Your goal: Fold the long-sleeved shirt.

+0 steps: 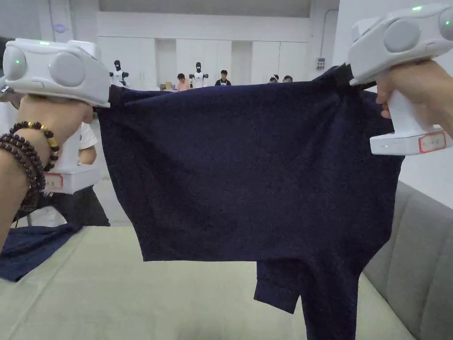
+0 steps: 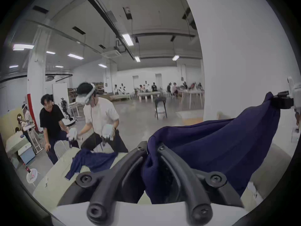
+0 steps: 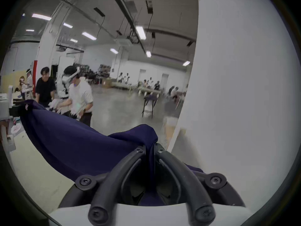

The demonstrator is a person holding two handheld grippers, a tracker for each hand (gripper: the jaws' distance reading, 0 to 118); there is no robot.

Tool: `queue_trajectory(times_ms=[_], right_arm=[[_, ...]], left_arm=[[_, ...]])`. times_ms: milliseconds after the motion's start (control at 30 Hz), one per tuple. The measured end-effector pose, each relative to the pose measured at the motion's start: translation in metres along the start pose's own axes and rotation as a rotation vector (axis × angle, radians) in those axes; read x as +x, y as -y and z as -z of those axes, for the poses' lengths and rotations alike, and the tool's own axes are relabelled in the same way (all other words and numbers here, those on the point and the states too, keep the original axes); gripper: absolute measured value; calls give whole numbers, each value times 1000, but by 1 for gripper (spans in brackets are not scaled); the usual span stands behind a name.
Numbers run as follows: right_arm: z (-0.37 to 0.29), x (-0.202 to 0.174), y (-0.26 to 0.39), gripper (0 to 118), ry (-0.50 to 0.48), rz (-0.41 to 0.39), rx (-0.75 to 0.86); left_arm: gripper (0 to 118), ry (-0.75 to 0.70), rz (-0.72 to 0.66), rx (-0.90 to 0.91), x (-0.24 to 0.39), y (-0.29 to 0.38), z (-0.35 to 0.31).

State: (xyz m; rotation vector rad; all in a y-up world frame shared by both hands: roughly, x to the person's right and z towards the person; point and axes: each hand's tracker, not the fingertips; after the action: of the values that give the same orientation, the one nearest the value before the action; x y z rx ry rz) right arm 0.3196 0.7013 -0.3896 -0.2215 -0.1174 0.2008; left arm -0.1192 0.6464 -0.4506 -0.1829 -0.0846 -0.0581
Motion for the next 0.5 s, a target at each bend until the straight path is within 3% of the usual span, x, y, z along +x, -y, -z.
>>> queue_trajectory(times_ms=[100, 300, 433, 500], right_arm=[[-1, 4, -32, 5, 6, 55, 82], [21, 12, -78, 5, 81, 57, 110], [1, -17, -57, 5, 98, 20, 96], [45, -10, -43, 5, 90, 27, 75]], left_arm=[[11, -40, 42, 12, 5, -34, 6], [11, -33, 20, 48, 9, -63, 13], [11, -20, 11, 35, 11, -53, 23], [11, -10, 10, 27, 12, -41, 28]])
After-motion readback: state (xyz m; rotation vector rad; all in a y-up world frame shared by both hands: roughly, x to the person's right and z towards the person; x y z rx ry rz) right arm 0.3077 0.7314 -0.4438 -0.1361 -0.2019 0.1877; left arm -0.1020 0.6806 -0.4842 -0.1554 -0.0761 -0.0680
